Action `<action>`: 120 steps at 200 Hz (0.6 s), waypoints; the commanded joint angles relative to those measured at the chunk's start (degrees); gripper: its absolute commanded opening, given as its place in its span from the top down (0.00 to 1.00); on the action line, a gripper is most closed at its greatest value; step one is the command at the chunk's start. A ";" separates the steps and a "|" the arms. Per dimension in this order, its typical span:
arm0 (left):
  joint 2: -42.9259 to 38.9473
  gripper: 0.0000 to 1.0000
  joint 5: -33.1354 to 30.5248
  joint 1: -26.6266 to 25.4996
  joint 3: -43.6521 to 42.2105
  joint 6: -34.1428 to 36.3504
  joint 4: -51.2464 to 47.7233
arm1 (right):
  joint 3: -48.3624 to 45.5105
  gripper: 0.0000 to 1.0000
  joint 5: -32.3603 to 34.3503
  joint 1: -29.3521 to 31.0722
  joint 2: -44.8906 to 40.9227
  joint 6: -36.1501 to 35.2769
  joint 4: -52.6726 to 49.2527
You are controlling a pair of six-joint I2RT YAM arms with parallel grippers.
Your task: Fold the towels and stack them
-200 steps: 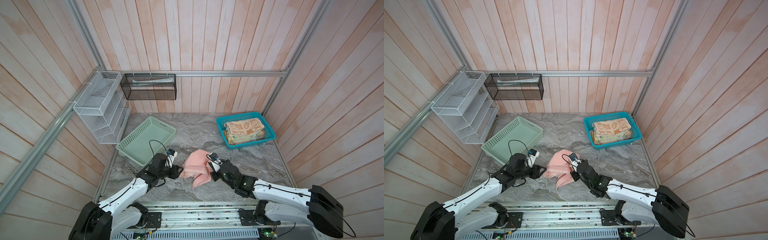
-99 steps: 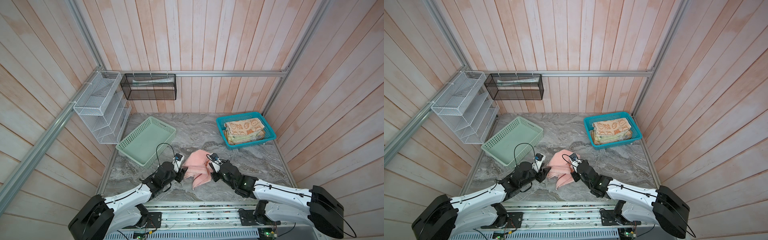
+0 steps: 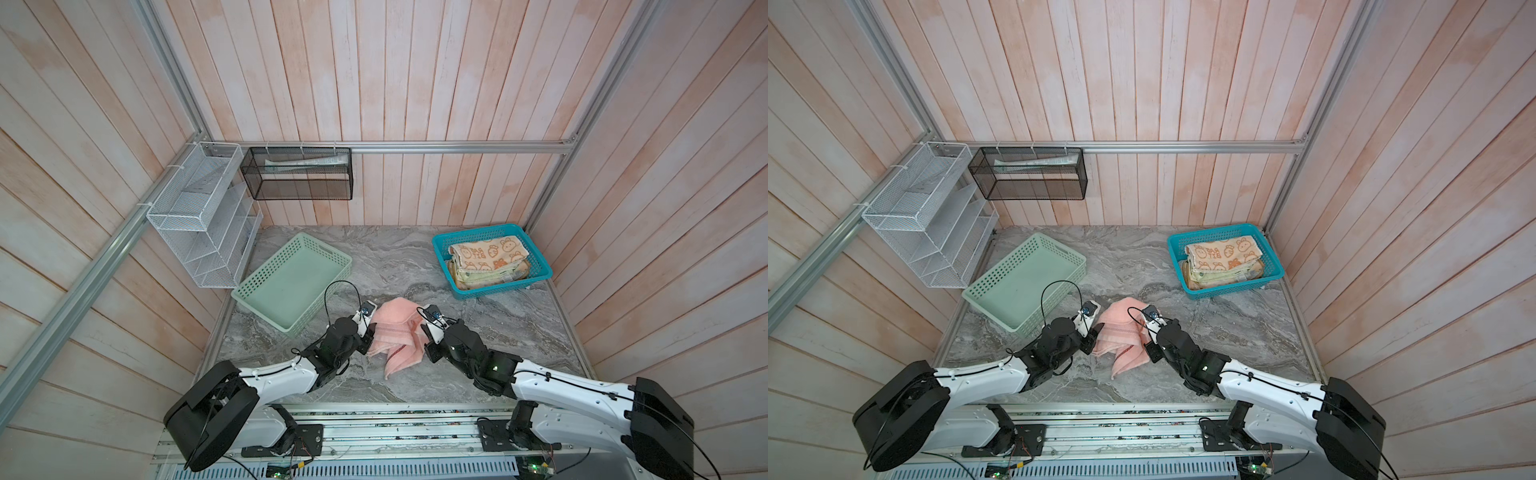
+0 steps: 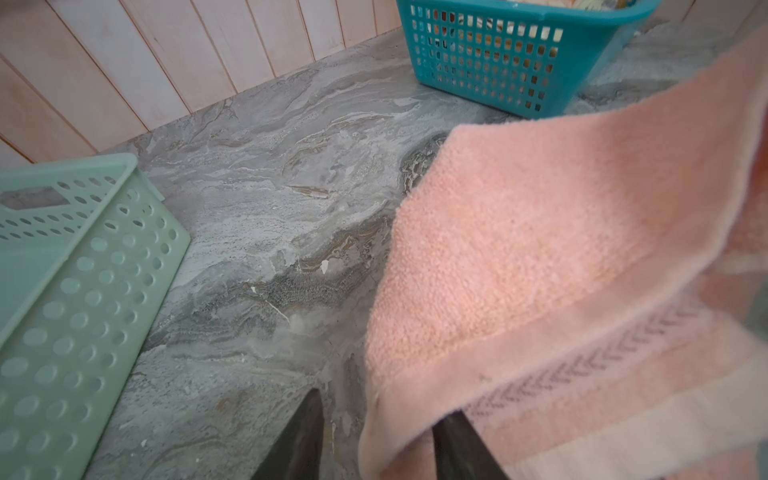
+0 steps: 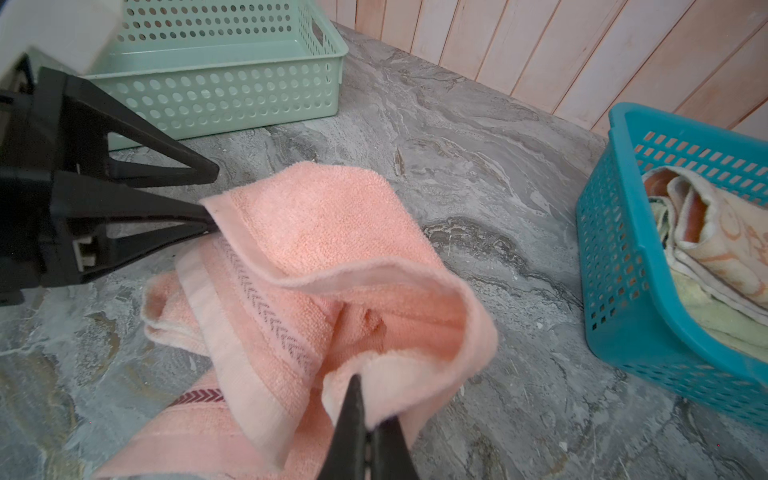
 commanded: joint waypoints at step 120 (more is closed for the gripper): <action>-18.13 1.00 2.11 -0.23 28.51 10.74 -25.29 | 29.50 1.00 4.34 -3.14 -7.15 -14.88 -19.87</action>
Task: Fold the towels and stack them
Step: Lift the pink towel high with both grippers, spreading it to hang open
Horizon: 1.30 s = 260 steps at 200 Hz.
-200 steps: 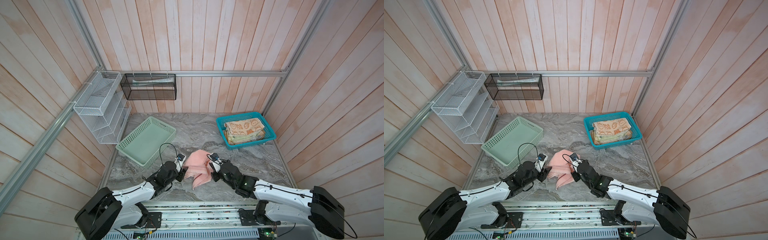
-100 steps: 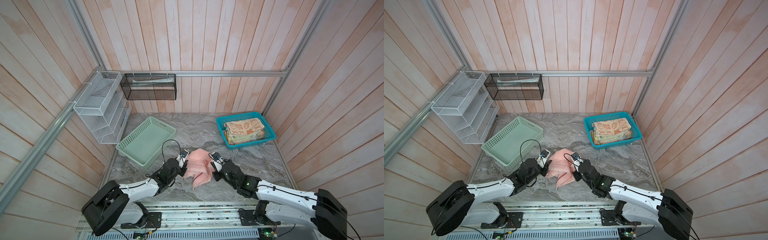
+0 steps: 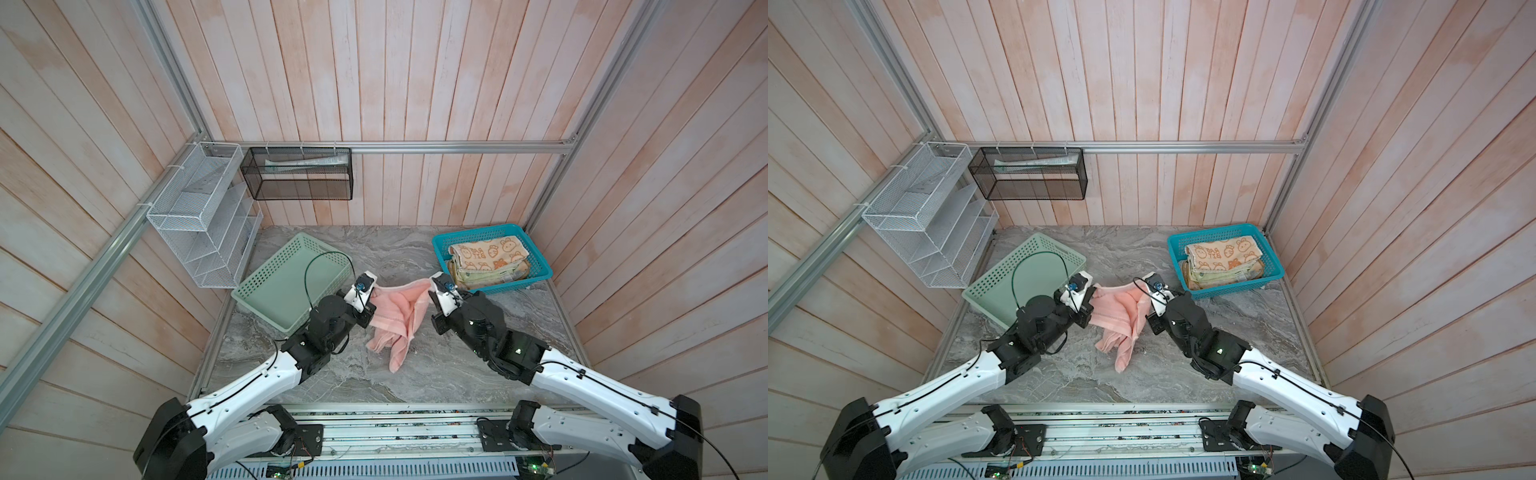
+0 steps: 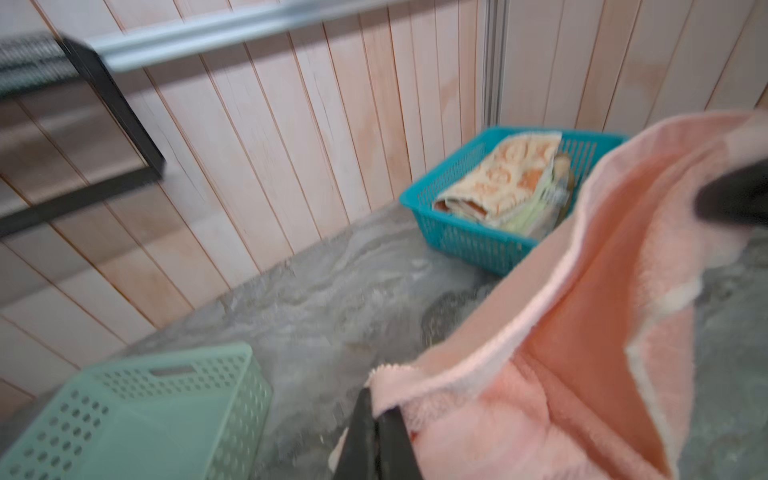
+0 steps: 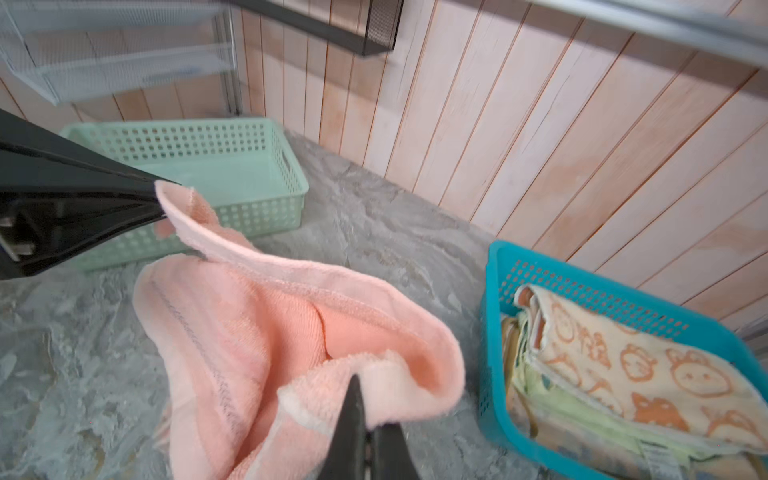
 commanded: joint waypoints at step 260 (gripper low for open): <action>18.61 1.00 7.96 -8.75 101.09 7.56 -61.47 | 89.77 1.00 4.30 3.77 23.48 -28.98 -30.32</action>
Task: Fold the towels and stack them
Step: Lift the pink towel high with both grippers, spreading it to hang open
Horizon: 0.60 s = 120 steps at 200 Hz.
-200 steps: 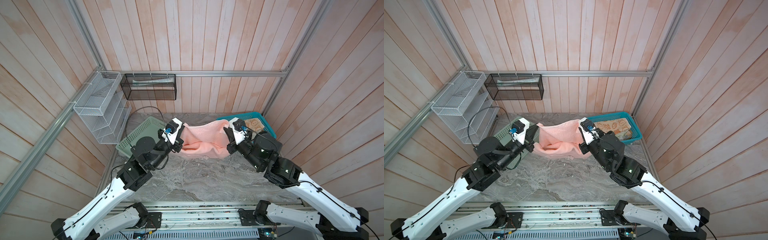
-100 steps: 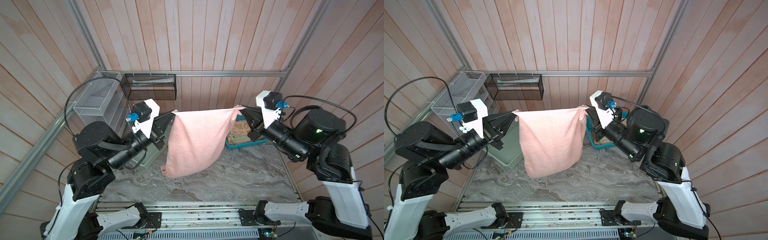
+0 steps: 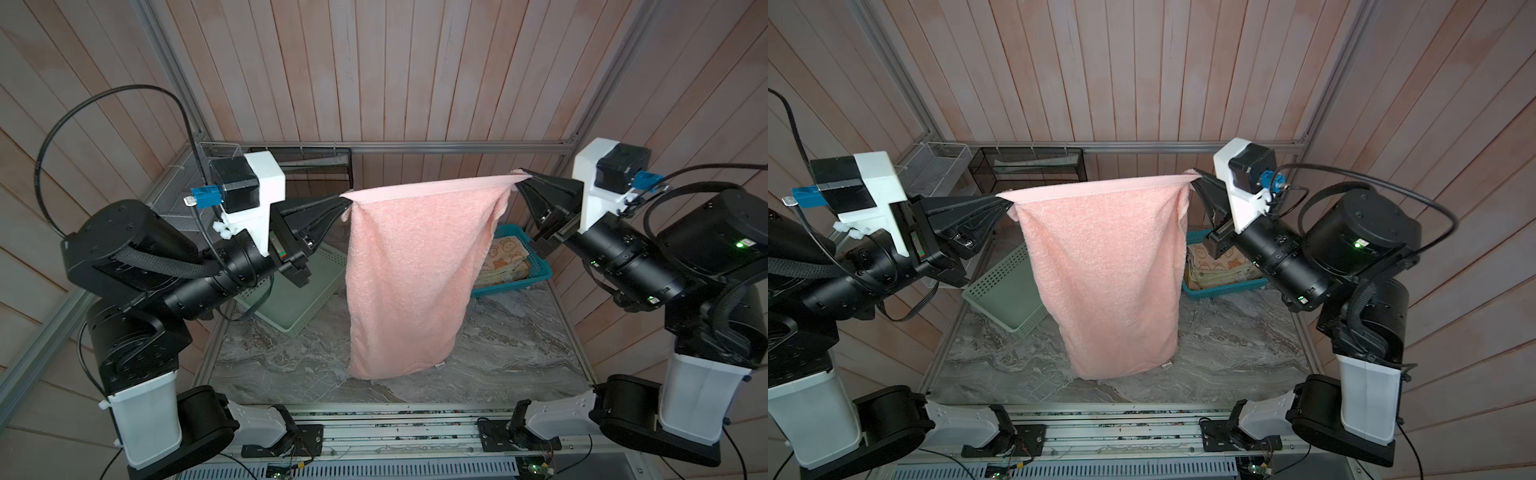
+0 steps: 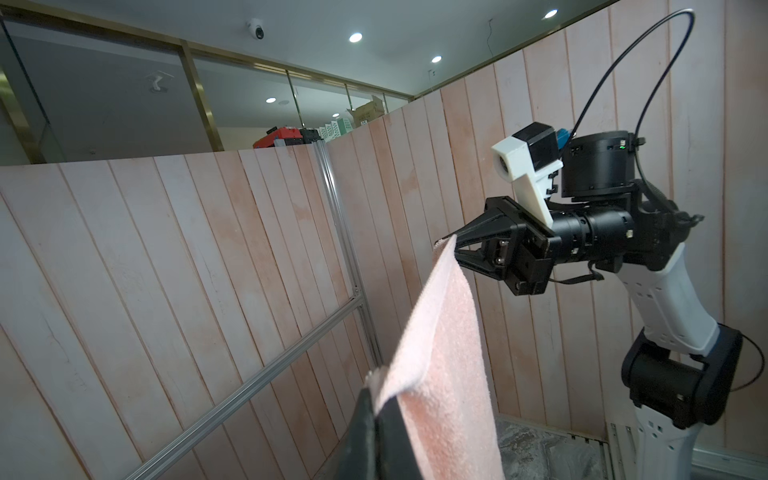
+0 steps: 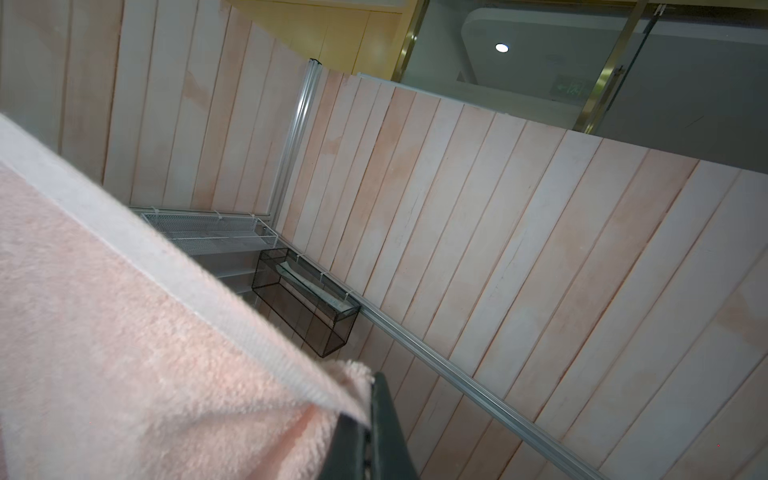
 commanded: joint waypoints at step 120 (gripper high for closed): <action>22.81 1.00 16.55 35.08 -14.06 -4.87 15.01 | 5.48 1.00 -47.12 -45.66 34.45 19.94 8.94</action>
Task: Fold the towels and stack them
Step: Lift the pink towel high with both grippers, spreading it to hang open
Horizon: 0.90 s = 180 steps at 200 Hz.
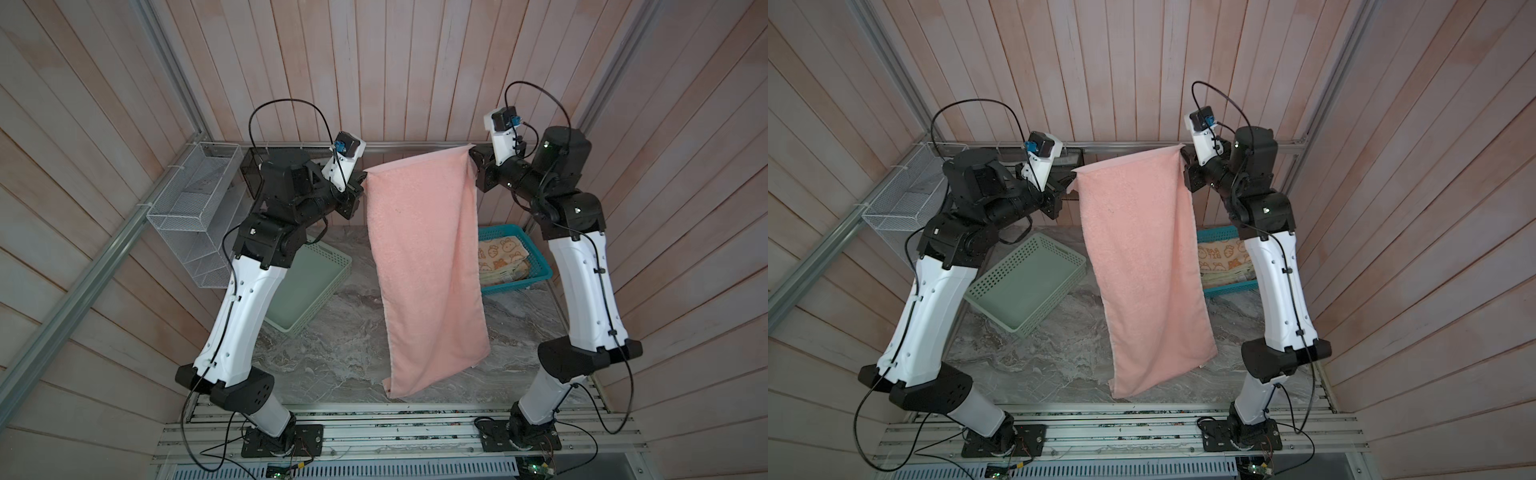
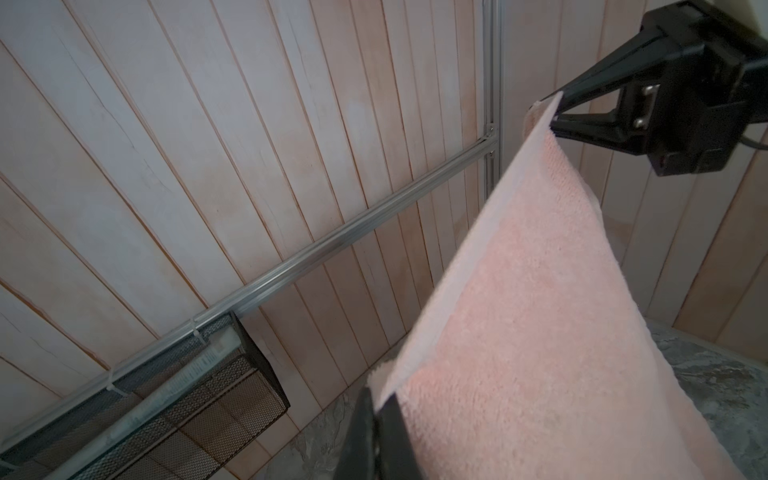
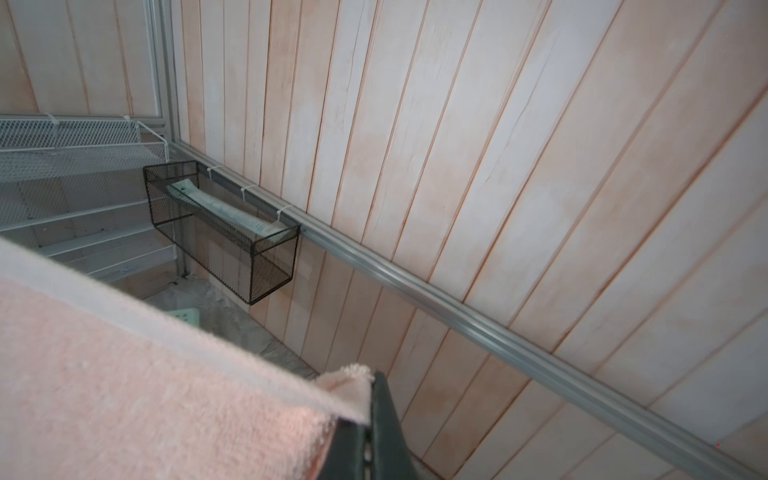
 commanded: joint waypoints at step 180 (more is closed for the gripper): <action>-24.35 1.00 5.33 2.83 -7.18 -6.61 17.29 | -8.40 1.00 -3.13 7.16 -27.38 -1.68 9.44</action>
